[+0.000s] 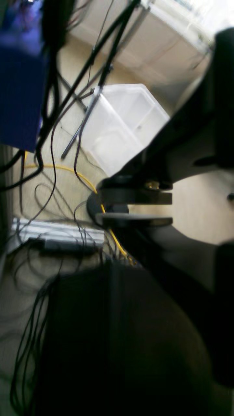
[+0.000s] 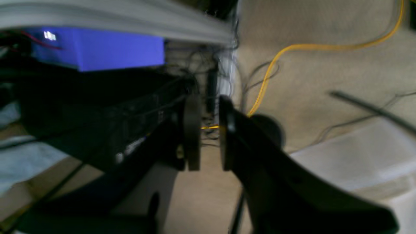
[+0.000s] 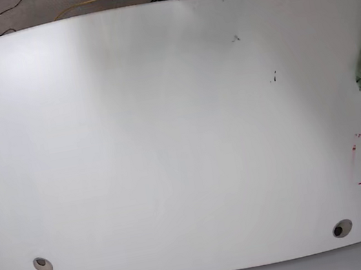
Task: Layout the t-shirt on the table in an organized manner, then fold the t-shirt properly
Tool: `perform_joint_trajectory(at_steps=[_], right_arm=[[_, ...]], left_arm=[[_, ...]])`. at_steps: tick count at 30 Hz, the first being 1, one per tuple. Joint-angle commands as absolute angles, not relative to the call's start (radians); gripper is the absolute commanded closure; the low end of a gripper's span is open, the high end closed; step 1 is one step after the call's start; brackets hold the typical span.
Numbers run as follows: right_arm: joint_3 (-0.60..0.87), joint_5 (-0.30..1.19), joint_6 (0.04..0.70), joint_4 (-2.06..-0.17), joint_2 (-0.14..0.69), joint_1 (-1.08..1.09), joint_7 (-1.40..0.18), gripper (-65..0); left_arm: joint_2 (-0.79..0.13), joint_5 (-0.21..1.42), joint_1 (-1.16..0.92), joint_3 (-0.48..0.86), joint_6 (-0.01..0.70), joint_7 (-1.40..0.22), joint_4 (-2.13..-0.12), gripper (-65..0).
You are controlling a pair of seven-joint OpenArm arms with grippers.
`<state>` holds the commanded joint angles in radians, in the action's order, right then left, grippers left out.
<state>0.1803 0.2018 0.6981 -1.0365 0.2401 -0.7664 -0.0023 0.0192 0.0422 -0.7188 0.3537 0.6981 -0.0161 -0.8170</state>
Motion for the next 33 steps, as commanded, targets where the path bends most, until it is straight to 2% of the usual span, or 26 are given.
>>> perform_joint_trajectory(at_steps=[3, 7, 16, 23, 27, 33], right_arm=[[0.148, 0.200, 0.698, -0.917, 0.243, -0.682, -0.001, -9.4], [0.111, 0.200, 0.697, -0.820, 0.243, -0.604, -0.001, -9.4], [0.084, 0.104, 0.578, -0.622, 0.231, -0.443, -0.001, -9.8], [0.082, 0.097, 0.541, -0.536, 0.211, -0.377, -0.001, -10.0], [0.081, 0.096, 0.530, -0.498, 0.206, -0.351, -0.001, -10.0], [0.081, 0.096, 0.530, -0.487, 0.205, -0.329, -0.001, -10.1]], left_arm=[[0.007, -0.002, -0.598, 0.354, 0.698, -0.016, -0.673, -3.6], [-0.018, -0.024, -0.479, 0.349, 0.588, -0.015, -0.536, -3.6], [-0.045, -0.028, -0.268, 0.346, 0.415, -0.015, -0.282, -4.0], [-0.071, -0.027, -0.199, 0.262, 0.239, -0.015, -0.213, -4.2], [-0.073, -0.027, -0.189, 0.231, 0.189, -0.015, -0.202, -4.2], [-0.071, -0.027, -0.188, 0.220, 0.186, -0.016, -0.202, -4.2]])
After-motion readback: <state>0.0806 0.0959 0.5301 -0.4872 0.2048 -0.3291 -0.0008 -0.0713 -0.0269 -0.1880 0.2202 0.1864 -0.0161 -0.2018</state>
